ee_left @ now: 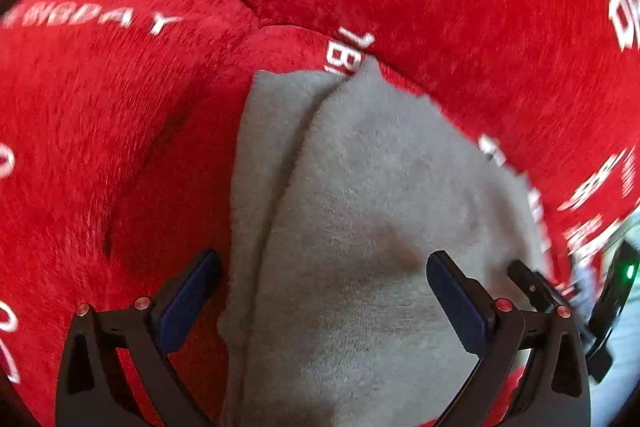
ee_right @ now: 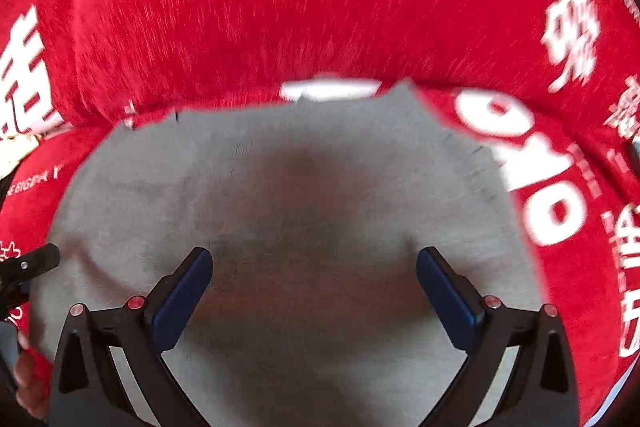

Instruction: Fold small clothes

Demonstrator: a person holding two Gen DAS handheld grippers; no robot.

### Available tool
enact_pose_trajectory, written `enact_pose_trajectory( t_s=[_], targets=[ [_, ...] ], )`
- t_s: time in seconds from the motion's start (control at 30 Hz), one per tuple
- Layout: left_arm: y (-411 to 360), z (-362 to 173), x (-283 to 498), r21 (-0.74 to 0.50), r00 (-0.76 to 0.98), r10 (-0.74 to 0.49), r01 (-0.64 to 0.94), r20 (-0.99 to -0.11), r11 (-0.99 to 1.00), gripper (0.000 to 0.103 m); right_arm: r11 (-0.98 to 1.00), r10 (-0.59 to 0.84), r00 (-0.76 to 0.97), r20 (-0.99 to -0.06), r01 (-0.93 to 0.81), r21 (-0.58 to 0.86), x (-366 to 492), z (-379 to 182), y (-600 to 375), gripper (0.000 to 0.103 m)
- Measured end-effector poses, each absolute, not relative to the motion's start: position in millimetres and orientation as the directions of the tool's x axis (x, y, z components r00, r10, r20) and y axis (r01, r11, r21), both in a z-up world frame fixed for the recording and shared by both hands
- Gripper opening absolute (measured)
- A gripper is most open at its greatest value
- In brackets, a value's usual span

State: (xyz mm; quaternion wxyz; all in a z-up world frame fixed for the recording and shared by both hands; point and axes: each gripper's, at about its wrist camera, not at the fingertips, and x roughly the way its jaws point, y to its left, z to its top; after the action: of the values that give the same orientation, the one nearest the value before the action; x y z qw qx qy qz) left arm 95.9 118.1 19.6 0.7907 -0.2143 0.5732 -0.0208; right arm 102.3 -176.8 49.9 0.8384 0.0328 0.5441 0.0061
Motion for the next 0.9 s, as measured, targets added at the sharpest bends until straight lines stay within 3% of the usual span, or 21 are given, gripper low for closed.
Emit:
enact_pose_trajectory(
  t_s=[0.1,0.37,0.47,0.53,0.73,0.9],
  targets=[
    [88.2,18.9,96.8,-0.180,0.328,-0.137,-0.101,-0.935,0.979,0.103,0.998,-0.029,0.465,-0.885,-0.034,-0.051,105.6,39.0,-161.8,0.103],
    [84.3,18.5,96.2,-0.202,0.347,-0.145,-0.135,-0.926,0.970,0.101,0.999,-0.032,0.440,-0.897,0.002,-0.035,100.0,50.2,-170.8,0.103],
    [79.9,24.9,91.9,-0.207,0.366,-0.150,-0.121,-0.918,0.971,0.086,0.999,-0.031,0.446,-0.894,0.006,-0.031,89.1,51.8,-176.7,0.103],
    [74.1,30.1,88.4,-0.192,0.380,-0.141,-0.100,-0.914,0.976,0.069,1.000,-0.025,0.447,-0.894,0.014,-0.021,82.2,51.8,-181.5,0.103],
    [56.2,41.0,88.4,-0.092,0.398,-0.058,-0.067,-0.916,0.994,0.039,0.997,-0.061,0.488,-0.871,-0.011,-0.075,77.2,45.8,-173.8,0.103],
    [54.7,48.3,88.7,-0.049,0.383,-0.015,-0.078,-0.923,0.996,0.027,0.997,-0.044,0.472,-0.881,-0.030,-0.066,79.9,48.0,-176.5,0.103]
  ],
)
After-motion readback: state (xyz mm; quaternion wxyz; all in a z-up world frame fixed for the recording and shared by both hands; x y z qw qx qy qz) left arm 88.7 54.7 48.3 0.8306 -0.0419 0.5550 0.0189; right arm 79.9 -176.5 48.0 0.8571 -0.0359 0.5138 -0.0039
